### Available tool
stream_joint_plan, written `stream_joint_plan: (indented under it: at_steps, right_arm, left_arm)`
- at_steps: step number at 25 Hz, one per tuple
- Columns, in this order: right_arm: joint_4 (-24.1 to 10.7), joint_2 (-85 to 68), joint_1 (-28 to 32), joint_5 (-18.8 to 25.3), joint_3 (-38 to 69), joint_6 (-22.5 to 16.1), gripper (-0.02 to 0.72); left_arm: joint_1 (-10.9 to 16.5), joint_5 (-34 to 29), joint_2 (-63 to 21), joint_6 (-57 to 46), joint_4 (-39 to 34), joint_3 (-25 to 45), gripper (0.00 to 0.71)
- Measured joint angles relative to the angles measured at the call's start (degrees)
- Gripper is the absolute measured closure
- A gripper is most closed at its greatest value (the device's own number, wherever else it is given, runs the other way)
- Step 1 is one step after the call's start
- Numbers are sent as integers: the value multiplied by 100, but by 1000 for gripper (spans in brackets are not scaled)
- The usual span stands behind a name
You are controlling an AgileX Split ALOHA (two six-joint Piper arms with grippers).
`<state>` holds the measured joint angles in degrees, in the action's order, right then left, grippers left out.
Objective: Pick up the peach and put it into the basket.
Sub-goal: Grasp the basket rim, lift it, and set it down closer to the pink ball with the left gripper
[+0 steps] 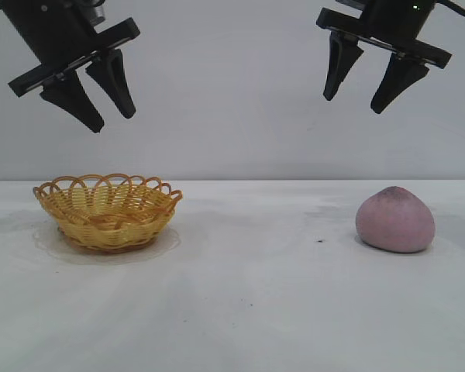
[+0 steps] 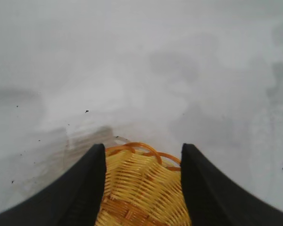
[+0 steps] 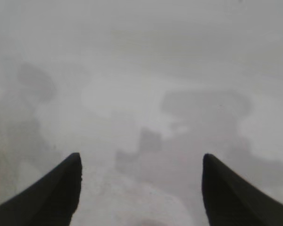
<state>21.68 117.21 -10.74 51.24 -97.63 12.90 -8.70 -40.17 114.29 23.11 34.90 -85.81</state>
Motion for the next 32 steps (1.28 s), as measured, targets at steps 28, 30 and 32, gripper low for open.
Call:
stream_joint_plan:
  at_steps: [28, 30, 32]
  right_arm:
    - [-10, 0, 0, 48, 0, 105, 244]
    - [-10, 0, 0, 48, 0, 105, 244]
    - [-10, 0, 0, 48, 0, 105, 244]
  left_arm:
    - [0, -650, 0, 787, -1350, -13, 352]
    - [0, -747, 0, 824, -1638, -13, 352]
    - [0, -789, 0, 914, -1791, -13, 352]
